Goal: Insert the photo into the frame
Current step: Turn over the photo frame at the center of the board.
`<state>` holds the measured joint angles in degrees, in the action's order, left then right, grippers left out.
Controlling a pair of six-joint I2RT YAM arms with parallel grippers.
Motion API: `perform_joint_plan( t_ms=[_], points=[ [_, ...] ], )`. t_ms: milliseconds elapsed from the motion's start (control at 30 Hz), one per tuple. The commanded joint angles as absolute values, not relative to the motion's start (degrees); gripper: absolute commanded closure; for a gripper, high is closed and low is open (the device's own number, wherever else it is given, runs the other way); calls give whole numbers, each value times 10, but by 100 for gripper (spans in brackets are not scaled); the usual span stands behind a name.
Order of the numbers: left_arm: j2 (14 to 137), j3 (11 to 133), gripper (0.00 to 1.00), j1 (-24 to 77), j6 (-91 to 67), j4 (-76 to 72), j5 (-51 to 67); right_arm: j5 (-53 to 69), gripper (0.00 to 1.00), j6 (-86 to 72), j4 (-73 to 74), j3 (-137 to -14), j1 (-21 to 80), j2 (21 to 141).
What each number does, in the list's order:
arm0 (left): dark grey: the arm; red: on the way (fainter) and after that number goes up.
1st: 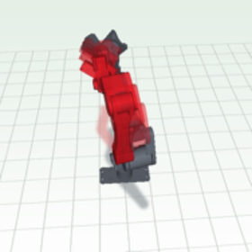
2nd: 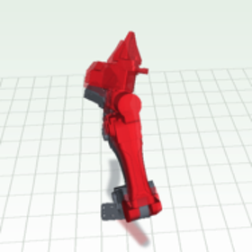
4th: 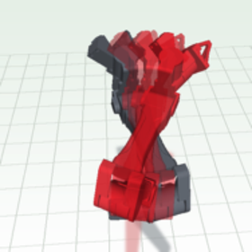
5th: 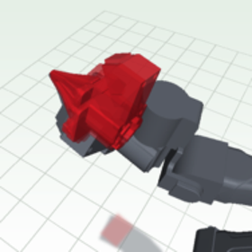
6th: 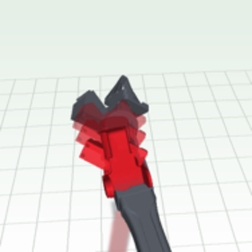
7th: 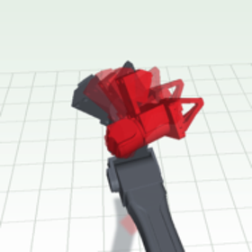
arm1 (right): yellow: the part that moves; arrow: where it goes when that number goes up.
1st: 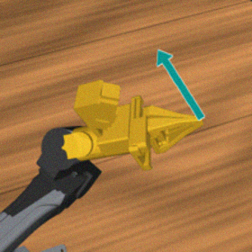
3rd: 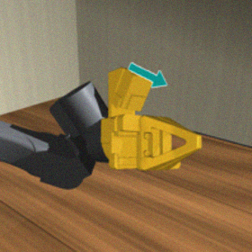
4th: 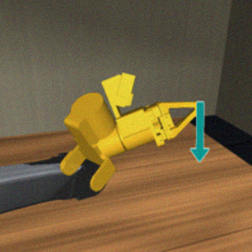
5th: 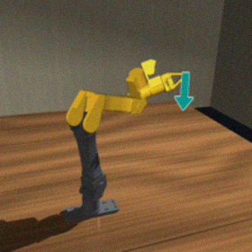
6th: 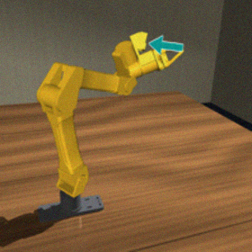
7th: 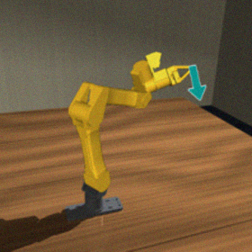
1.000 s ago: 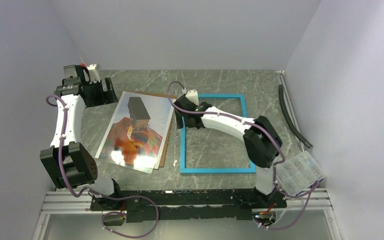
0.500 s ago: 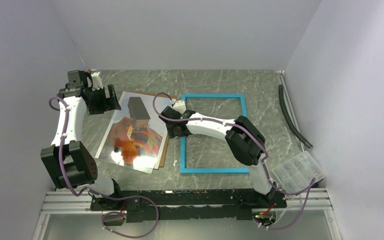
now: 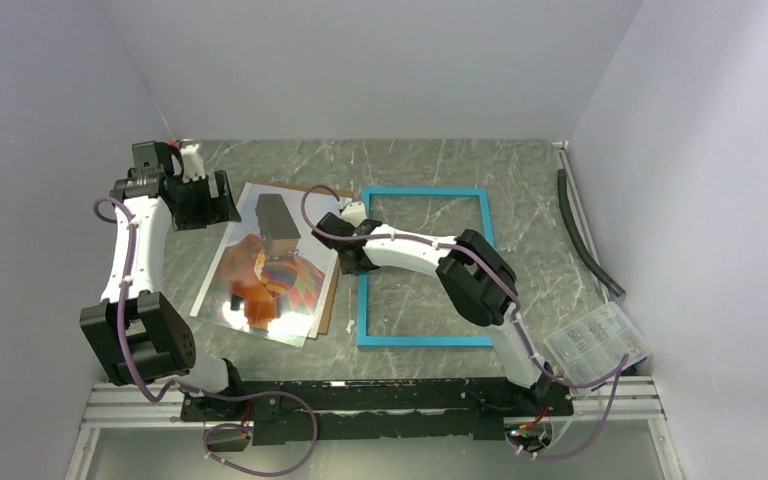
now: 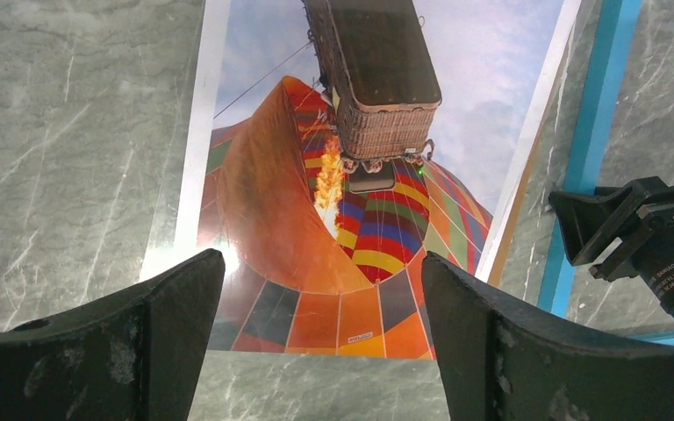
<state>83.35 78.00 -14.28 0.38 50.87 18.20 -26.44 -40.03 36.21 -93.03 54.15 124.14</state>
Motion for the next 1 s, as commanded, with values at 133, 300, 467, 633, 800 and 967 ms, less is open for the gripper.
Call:
perform_joint_plan(
  t_ms=[133, 300, 467, 633, 800, 967],
  points=[
    [814, 786, 12, -143, 3, 528, 207, -231, 70, -403, 392, -1011, 537, 1247],
    [811, 784, 12, -140, 4, 529, 220, -203, 80, -395, 401, -1050, 524, 1207],
    [811, 780, 12, -119, -20, 522, 221, -128, 87, -402, 383, -1048, 499, 1141],
    [817, 782, 12, -94, -36, 512, 218, -45, 90, -448, 353, -1043, 475, 1076],
    [823, 796, 12, -63, -47, 523, 220, 36, 90, -499, 316, -1058, 449, 1032],
    [814, 806, 11, -43, -52, 525, 219, 140, 90, -557, 254, -1045, 420, 1006]
  ],
)
